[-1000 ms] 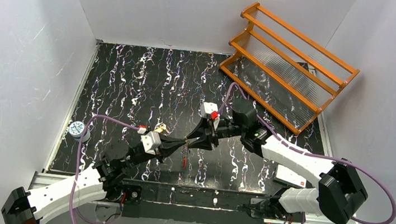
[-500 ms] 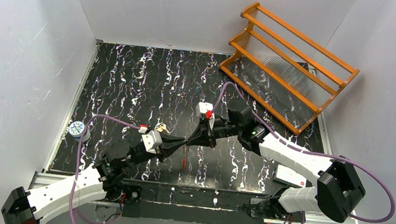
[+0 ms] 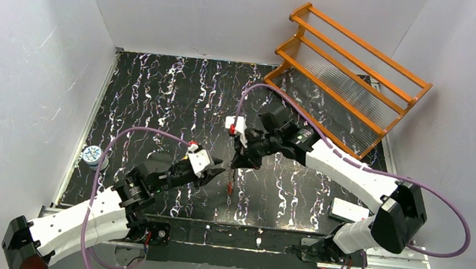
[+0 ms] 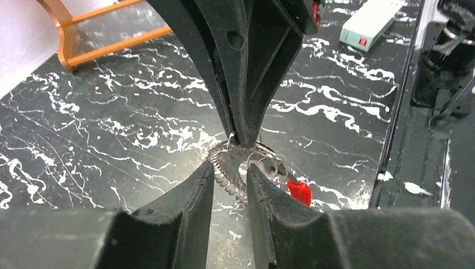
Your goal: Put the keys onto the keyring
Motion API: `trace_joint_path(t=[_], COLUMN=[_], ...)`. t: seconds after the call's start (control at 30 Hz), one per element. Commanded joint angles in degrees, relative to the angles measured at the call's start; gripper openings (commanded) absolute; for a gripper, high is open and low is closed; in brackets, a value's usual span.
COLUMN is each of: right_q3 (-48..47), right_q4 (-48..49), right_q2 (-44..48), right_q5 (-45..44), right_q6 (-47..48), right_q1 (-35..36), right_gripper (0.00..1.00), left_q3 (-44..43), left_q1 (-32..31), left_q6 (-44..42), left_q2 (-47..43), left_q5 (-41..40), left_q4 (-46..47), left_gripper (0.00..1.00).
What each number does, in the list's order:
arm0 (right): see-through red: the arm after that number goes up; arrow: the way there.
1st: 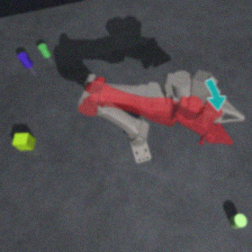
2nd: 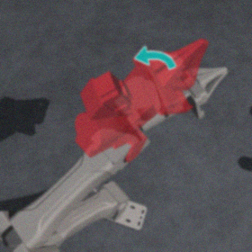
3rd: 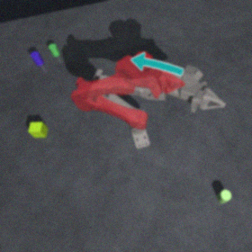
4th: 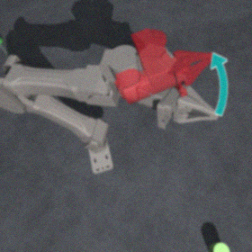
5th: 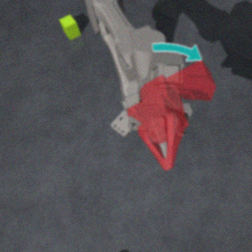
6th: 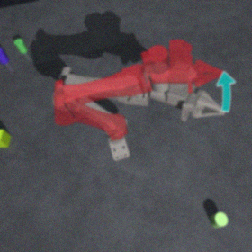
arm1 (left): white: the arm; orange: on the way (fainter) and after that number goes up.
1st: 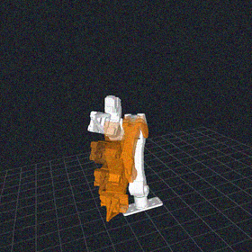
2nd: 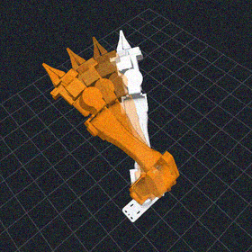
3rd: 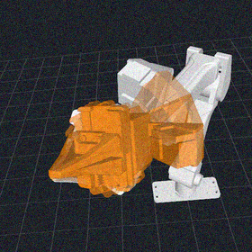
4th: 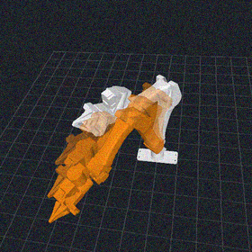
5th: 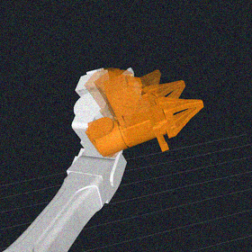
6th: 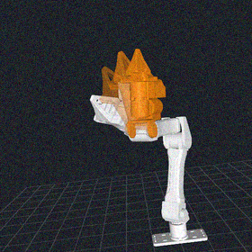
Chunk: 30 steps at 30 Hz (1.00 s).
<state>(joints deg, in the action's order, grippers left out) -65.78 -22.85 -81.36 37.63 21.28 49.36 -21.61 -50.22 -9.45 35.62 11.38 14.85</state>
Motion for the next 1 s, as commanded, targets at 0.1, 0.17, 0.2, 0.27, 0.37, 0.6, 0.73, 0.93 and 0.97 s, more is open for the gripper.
trace_joint_path(t=[0.1,0.17,0.2,0.27,0.37,0.6,0.73,0.93,0.97], right_q3=[-8.1,-8.5,-8.5,-8.5,-8.5,-8.7,-8.7,-8.8,-8.9], right_q4=[-17.0,-17.0,-16.7,-16.1,-15.6,-15.4,-15.4,-15.5,-15.5], right_q2=[-4.7,-5.1,-5.1,-5.2,-5.5,-5.8,-5.8,-5.6,-5.6], right_q5=[-6.7,-6.6,-6.4,-5.7,-5.4,-5.6,-6.3,-6.7,-6.7], right_q6=[5.9,6.1,6.2,6.1,6.1,6.1,6.1,6.6,6.6], right_q1=[3.5,4.1,4.3,4.8,5.5,6.2,6.5,6.9,6.9], right_gripper=[0.01,0.01,0.01,0.01,0.01,0.01,0.01,0.01,0.01], left_q3=[-2.4,-1.9,-1.5,-0.8,-0.1,-0.2,-0.7,-1.5,-1.5], left_q1=[-0.1,-0.1,-0.1,-0.1,-0.1,-0.2,-0.1,-0.1,-0.1], left_q6=[-4.4,-4.2,-3.9,-3.2,-2.6,-2.6,-3.4,-4.1,-4.0], left_q2=[1.4,1.8,2.0,2.4,3.4,6.4,6.7,6.9,7.2], left_q5=[2.3,3.4,3.8,4.4,5.3,10.2,10.9,11.2,11.0], left_q4=[-3.3,-1.8,-0.7,1.2,2.9,4.2,2.2,-1.0,-1.2], left_gripper=[0.30,0.31,0.32,0.33,0.33,0.33,0.33,0.34,0.34])
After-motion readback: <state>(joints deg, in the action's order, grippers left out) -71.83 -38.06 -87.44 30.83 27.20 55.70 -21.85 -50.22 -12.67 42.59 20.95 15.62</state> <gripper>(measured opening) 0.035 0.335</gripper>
